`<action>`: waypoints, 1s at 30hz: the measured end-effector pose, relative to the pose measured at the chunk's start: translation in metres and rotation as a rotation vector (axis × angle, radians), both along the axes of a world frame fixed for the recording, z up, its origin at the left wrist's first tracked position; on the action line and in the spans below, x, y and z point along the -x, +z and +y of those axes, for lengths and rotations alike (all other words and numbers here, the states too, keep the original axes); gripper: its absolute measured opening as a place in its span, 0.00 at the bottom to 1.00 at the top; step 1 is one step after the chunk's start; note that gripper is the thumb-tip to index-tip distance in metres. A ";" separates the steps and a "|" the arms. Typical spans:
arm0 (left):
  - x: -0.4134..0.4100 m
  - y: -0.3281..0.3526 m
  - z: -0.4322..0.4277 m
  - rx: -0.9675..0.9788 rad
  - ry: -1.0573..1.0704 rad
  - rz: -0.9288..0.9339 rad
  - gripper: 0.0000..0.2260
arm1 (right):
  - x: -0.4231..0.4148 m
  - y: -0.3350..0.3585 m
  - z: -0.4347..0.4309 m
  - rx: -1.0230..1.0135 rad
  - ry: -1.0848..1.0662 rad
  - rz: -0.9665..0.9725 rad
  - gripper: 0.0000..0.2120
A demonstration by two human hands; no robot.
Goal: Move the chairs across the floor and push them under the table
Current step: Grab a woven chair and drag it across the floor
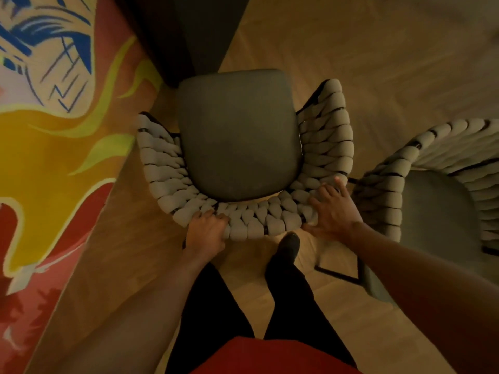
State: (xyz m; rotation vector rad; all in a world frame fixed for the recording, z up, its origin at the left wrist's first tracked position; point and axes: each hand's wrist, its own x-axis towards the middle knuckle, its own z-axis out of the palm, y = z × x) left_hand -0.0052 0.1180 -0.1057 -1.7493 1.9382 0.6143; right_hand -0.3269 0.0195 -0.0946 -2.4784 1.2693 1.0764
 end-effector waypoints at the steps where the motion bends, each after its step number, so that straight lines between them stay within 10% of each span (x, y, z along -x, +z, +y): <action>1: -0.013 0.002 -0.002 0.001 -0.033 -0.006 0.19 | -0.010 0.000 0.012 0.003 -0.029 0.015 0.45; 14: -0.140 0.013 -0.076 0.012 -0.399 -0.003 0.19 | -0.139 -0.008 0.067 0.045 -0.344 -0.002 0.62; 23: -0.175 -0.025 -0.166 0.047 -0.624 0.041 0.25 | -0.154 -0.037 -0.016 -0.036 -0.236 -0.260 0.53; 30: -0.165 -0.031 -0.224 0.030 -0.694 0.163 0.54 | -0.140 -0.041 -0.064 0.015 -0.214 -0.285 0.50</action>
